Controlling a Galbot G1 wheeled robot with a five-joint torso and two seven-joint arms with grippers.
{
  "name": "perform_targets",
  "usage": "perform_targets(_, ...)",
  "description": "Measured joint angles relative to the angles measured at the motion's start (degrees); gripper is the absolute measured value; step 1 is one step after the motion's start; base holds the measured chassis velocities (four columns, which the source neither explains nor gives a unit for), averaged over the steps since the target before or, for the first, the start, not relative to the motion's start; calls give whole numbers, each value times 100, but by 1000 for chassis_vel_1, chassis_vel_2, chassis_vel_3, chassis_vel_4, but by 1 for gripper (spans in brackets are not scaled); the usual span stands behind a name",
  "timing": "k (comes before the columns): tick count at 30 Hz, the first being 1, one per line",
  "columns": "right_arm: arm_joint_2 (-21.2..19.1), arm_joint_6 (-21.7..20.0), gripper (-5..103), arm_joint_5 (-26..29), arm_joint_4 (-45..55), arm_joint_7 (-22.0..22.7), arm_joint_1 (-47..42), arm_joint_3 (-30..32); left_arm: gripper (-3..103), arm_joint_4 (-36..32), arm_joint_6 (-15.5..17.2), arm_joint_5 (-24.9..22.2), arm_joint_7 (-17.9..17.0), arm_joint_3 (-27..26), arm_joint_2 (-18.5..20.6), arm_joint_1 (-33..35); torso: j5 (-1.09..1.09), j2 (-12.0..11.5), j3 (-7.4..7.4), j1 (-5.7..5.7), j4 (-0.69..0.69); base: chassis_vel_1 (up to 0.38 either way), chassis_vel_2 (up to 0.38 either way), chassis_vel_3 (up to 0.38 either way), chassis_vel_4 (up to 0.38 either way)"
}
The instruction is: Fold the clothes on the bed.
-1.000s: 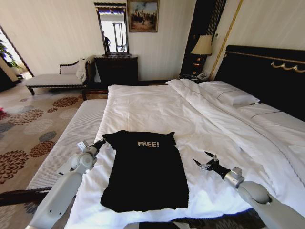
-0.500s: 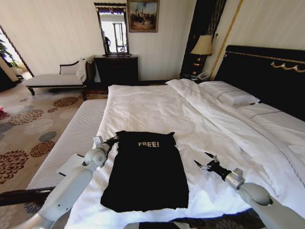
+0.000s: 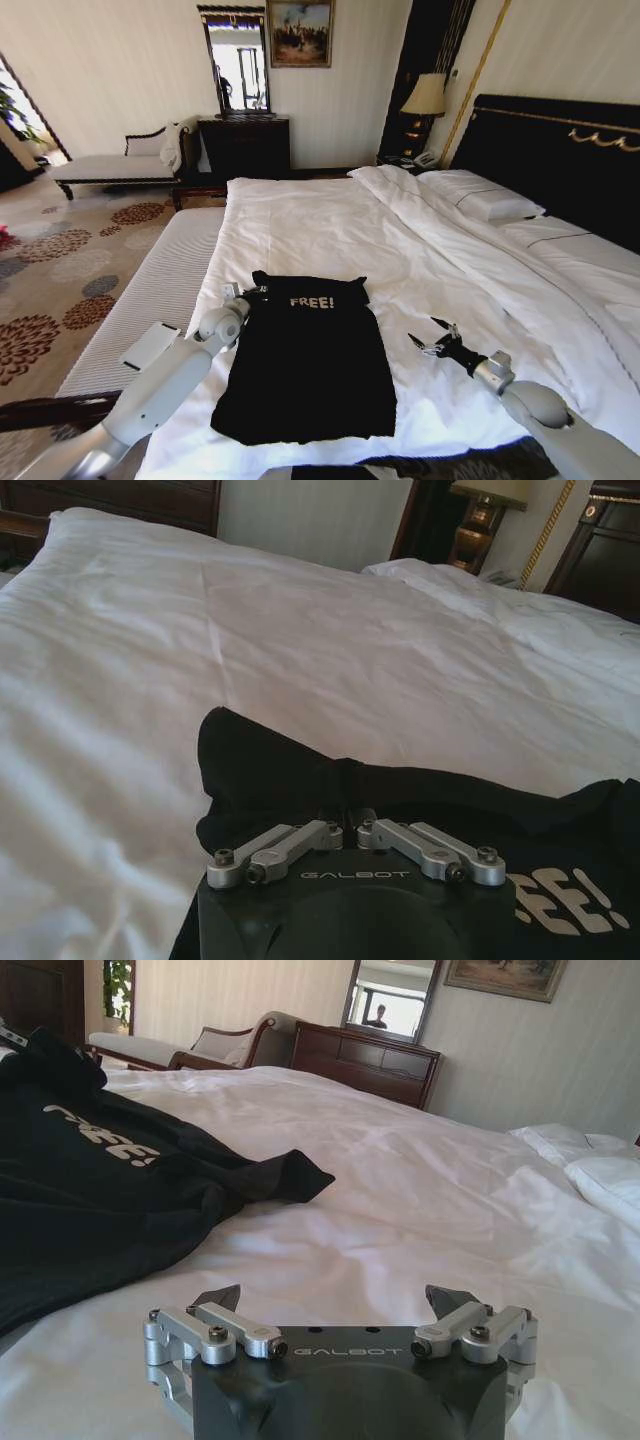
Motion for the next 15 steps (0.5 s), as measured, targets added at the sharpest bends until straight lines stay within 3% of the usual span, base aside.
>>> perform_targets(6,5,0,100,0,-1,-3,33,-15,23,-204,99,46,19,83,83,111,0,0,0,0,1,0,0,0,0)
perform_targets(9,13,0,100,0,-8,-3,58,-37,29,-302,104,103,41,104,118,164,0,0,0,0,0,0,0,0,0)
perform_targets(13,40,-1,100,-1,-13,-4,84,-62,51,-385,109,257,53,137,181,278,0,0,0,0,0,0,0,0,0)
perform_targets(15,47,-1,100,-2,-14,-4,84,-63,56,-419,109,280,59,137,202,327,0,0,0,0,0,0,0,0,0)
